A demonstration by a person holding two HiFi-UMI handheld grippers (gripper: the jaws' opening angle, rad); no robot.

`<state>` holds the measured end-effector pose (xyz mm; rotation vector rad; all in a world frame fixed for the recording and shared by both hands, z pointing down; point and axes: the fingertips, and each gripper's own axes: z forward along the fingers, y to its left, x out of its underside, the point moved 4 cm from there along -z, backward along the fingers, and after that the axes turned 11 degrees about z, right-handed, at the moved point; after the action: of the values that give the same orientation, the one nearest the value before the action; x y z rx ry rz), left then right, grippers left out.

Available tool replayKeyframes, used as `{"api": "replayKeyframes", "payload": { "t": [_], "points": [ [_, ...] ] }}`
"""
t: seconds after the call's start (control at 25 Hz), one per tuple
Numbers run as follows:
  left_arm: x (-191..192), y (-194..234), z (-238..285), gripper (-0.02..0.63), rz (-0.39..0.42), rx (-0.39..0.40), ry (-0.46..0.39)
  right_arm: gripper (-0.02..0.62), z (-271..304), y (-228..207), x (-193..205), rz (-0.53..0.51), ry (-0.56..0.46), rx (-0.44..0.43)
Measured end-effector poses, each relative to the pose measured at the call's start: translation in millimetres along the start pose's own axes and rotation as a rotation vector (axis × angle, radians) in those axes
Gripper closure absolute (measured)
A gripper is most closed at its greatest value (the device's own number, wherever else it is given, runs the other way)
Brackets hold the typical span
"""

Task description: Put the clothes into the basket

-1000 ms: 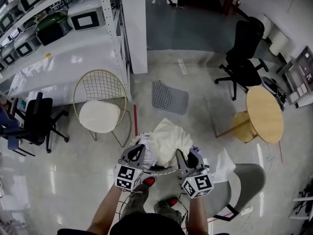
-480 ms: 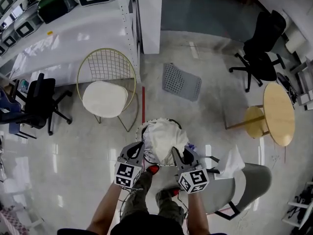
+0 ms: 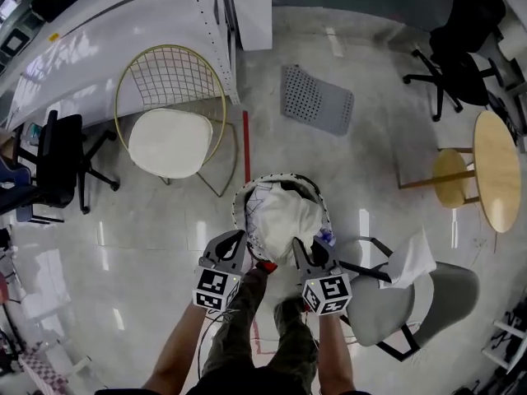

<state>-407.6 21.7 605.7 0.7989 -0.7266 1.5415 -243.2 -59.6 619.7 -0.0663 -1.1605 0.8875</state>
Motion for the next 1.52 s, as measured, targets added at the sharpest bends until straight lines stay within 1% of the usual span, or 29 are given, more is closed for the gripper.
{"api": "replayKeyframes", "payload": {
  "t": [0.32,0.68,0.8,1.0,1.24,1.44,1.52],
  "points": [
    [52,-1,39,0.600,-0.003,0.039,0.045,0.482,26,-43,65,0.057,0.060,0.061],
    [113,1,77,0.600,-0.041,0.067,0.092,0.476,68,-75,139,0.087,0.152,0.082],
    [128,1,86,0.600,-0.053,0.080,0.105,0.472,80,-83,162,0.099,0.173,0.089],
    [143,1,94,0.600,-0.051,0.094,0.122,0.468,94,-93,190,0.086,0.209,0.110],
    [157,0,91,0.600,-0.041,0.113,0.144,0.459,97,-94,208,0.099,0.226,0.135],
    [156,-2,90,0.600,-0.038,0.124,0.146,0.434,96,-98,207,0.133,0.228,0.148],
    [153,-3,87,0.600,-0.036,0.128,0.145,0.422,94,-96,203,0.139,0.209,0.153]
  ]
}}
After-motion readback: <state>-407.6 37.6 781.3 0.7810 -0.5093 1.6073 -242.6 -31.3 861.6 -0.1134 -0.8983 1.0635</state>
